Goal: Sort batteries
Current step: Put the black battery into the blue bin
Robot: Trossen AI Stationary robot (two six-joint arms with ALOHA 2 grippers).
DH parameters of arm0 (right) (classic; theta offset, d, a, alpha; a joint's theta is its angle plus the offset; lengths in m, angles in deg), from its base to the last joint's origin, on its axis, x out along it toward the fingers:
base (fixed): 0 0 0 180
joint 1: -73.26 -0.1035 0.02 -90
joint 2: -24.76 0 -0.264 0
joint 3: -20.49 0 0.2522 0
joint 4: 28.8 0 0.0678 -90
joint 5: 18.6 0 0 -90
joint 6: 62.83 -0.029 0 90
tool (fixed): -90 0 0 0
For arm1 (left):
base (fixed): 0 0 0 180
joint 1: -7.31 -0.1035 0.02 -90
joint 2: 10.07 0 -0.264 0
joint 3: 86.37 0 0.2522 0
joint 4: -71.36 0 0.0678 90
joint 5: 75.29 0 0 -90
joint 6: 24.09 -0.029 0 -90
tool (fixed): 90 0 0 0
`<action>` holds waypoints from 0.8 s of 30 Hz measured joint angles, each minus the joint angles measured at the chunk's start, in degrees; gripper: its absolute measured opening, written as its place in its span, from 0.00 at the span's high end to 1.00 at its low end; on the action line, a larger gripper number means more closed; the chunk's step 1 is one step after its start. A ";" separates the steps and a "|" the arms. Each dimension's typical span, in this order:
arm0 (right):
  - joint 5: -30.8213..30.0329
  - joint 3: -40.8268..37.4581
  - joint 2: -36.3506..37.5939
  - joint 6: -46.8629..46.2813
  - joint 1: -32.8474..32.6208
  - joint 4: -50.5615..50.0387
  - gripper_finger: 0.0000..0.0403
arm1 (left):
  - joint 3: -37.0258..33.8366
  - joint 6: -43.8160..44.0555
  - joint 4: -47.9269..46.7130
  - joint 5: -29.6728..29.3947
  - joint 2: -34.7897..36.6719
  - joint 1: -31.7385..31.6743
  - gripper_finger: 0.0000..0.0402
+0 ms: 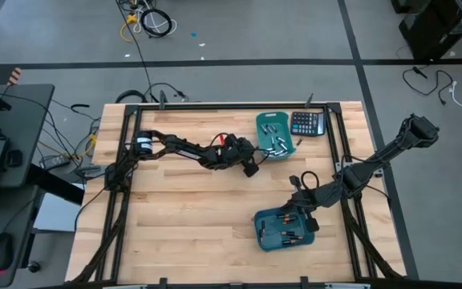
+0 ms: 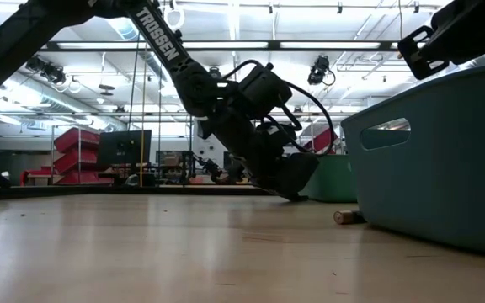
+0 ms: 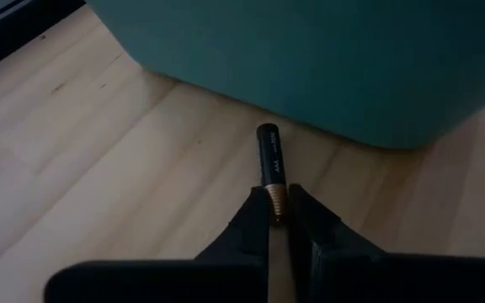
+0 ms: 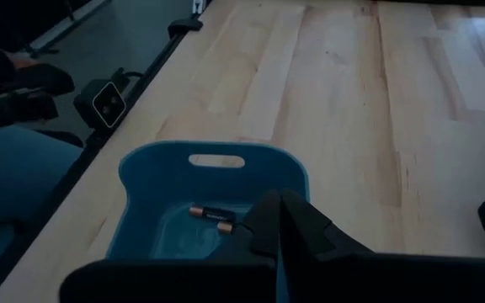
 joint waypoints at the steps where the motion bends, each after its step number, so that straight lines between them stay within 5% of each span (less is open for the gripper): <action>1: 0.00 0.00 0.00 0.00 0.00 0.26 0.99 | -0.01 0.29 -0.54 -0.12 0.37 0.11 0.96; 24: -5.06 0.01 0.05 1.04 0.17 2.21 1.00 | -0.23 0.89 -13.98 -2.40 9.48 2.33 0.96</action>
